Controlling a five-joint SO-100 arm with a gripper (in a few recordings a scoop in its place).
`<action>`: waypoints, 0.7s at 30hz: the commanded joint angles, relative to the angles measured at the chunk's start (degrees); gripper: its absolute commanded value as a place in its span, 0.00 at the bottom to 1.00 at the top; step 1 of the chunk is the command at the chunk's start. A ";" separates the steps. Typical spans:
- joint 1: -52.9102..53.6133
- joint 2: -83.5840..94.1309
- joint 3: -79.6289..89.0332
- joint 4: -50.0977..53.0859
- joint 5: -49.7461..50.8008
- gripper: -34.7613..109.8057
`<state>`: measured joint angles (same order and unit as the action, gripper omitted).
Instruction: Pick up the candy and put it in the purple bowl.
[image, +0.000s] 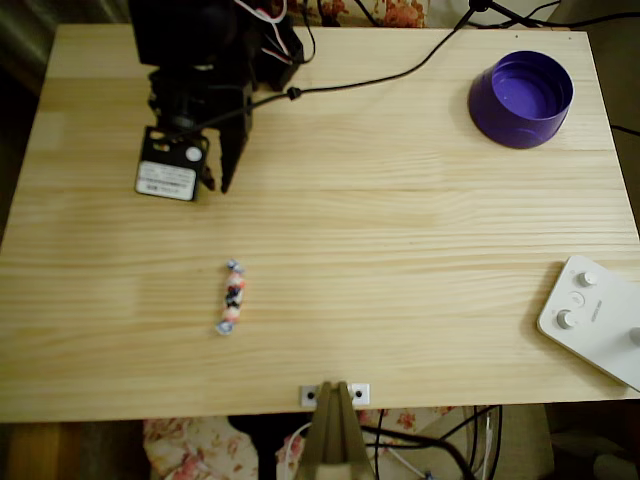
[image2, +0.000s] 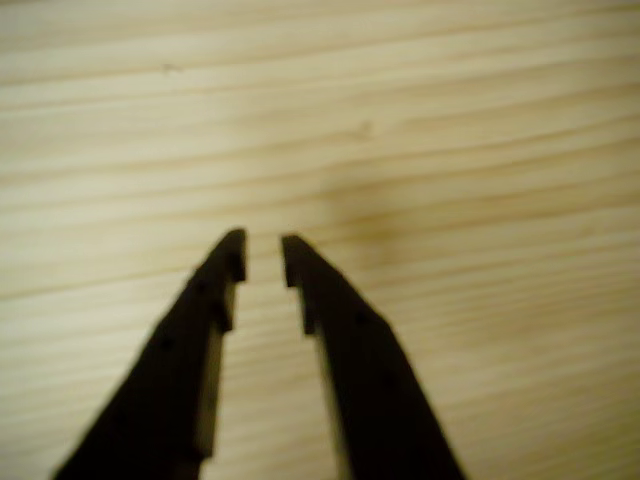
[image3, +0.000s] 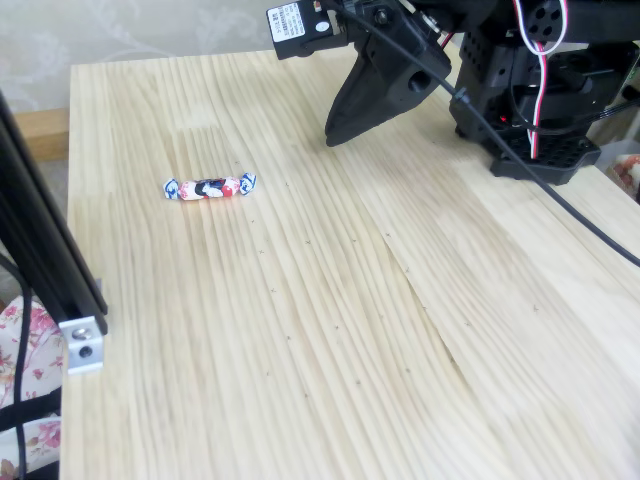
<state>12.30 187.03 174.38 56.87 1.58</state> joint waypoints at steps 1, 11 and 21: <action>0.53 1.93 -1.14 0.97 -0.26 0.24; -1.23 1.93 -1.14 0.88 -1.93 0.24; -2.37 1.93 -1.14 0.88 -3.25 0.24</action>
<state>9.93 187.03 174.38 56.87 -0.53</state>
